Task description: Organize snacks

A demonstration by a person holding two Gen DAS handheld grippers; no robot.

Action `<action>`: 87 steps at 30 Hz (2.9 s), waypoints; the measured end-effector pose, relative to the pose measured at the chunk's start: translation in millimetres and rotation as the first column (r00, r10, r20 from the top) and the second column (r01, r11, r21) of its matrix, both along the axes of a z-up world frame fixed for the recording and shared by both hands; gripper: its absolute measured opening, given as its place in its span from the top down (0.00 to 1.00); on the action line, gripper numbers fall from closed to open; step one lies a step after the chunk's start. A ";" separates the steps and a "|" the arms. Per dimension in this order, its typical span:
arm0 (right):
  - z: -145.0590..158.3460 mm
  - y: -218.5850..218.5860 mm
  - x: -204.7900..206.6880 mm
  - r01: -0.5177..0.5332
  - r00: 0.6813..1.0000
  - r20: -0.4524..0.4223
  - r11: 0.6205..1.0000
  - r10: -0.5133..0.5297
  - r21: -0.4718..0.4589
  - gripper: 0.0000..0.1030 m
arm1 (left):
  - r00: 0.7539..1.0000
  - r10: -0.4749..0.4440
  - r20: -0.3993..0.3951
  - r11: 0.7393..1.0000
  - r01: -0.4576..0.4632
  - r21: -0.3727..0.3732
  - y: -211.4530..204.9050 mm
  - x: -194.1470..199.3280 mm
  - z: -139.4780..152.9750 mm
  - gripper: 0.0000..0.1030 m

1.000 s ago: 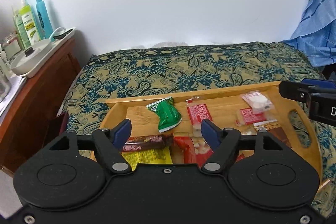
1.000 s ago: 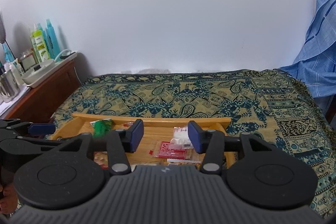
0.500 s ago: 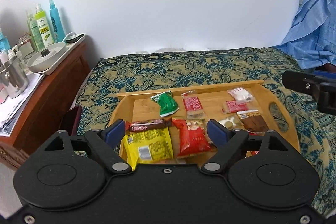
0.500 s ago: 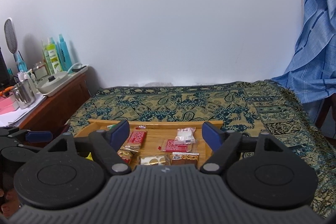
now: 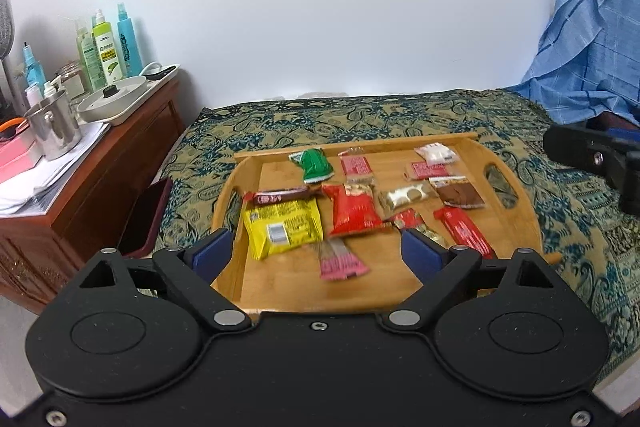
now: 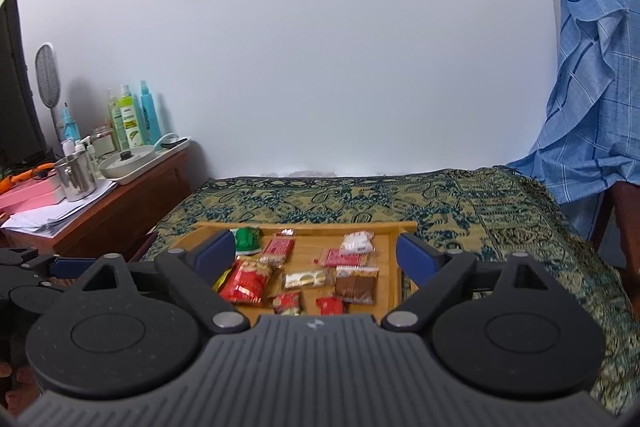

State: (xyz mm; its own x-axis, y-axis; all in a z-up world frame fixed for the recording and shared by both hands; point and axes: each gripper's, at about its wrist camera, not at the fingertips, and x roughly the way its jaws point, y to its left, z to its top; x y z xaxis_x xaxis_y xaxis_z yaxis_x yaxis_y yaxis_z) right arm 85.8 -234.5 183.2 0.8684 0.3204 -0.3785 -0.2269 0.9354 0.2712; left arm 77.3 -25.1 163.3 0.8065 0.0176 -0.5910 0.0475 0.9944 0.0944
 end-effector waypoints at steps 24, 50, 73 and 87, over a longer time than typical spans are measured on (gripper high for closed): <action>-113.0 21.1 -84.9 0.055 0.998 0.007 0.995 -0.055 -0.078 0.01 | 0.995 0.080 -0.056 0.996 -0.082 -0.028 17.5 -55.0 -95.7 0.09; -160.4 33.3 -55.0 0.125 0.988 -0.065 0.979 -0.137 -0.163 0.00 | 0.994 0.091 -0.053 0.991 -0.096 -0.096 31.4 -37.9 -144.3 0.01; -175.6 49.6 -50.2 0.115 0.988 -0.082 0.977 -0.132 -0.182 0.00 | 0.996 0.071 -0.049 0.991 -0.076 -0.111 34.3 -37.1 -147.1 0.00; -175.7 51.1 -50.5 0.119 0.988 -0.076 0.975 -0.135 -0.185 0.00 | 0.997 0.066 -0.041 0.992 -0.070 -0.109 34.9 -37.9 -147.7 0.00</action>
